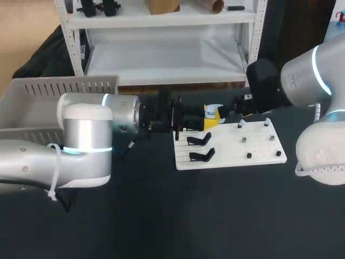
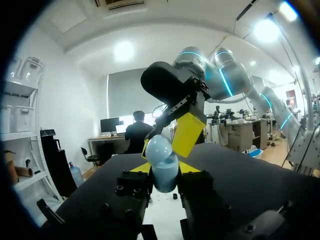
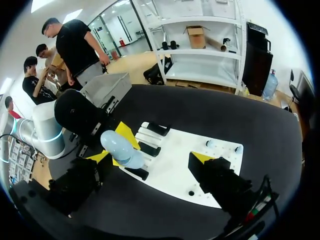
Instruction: Pick up each earbud case from the left stands, insert the matching earbuds, close the lid, and place the case in the box.
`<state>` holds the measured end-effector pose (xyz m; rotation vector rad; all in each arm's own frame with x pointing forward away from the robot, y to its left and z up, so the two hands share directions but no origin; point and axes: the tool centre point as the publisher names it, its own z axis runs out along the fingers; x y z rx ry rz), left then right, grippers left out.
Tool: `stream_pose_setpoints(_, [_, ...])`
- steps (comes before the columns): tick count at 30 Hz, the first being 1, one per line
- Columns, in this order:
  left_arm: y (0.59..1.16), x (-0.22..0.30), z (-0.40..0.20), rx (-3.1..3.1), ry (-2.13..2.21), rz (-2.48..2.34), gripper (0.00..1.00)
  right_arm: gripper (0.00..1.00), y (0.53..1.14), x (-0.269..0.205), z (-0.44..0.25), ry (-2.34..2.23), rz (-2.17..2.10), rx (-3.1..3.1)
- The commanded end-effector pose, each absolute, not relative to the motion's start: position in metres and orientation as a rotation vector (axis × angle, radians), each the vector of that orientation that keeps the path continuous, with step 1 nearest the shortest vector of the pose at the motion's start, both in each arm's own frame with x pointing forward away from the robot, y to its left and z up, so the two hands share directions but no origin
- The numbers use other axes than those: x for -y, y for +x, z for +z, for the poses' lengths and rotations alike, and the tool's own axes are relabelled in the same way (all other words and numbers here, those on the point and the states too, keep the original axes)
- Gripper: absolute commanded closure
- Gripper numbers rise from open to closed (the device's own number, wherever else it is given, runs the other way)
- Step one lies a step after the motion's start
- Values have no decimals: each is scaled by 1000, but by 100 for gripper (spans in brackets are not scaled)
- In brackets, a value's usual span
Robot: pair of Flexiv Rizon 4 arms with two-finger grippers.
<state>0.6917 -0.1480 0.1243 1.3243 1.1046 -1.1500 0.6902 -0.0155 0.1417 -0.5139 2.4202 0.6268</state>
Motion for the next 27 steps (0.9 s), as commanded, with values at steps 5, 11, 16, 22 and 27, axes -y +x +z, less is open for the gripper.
stream_pose_setpoints(5, [692,148,123,-1101,1323,-1150,100,0,689,17,161,-509,591,-2374])
stream_pose_setpoints(11, [692,148,123,-1101,1323,-1150,100,0,697,40,186,-554,461,-2311])
stream_pose_setpoints(16, [692,148,123,-1101,1323,-1150,100,0,708,78,194,-586,254,-2316])
stream_pose_setpoints(22, [692,148,123,-1101,1323,-1150,100,0,718,113,187,-610,36,-2342])
stream_pose_setpoints(27, [692,148,123,-1101,1323,-1150,100,0,719,129,166,-639,-71,-2423])
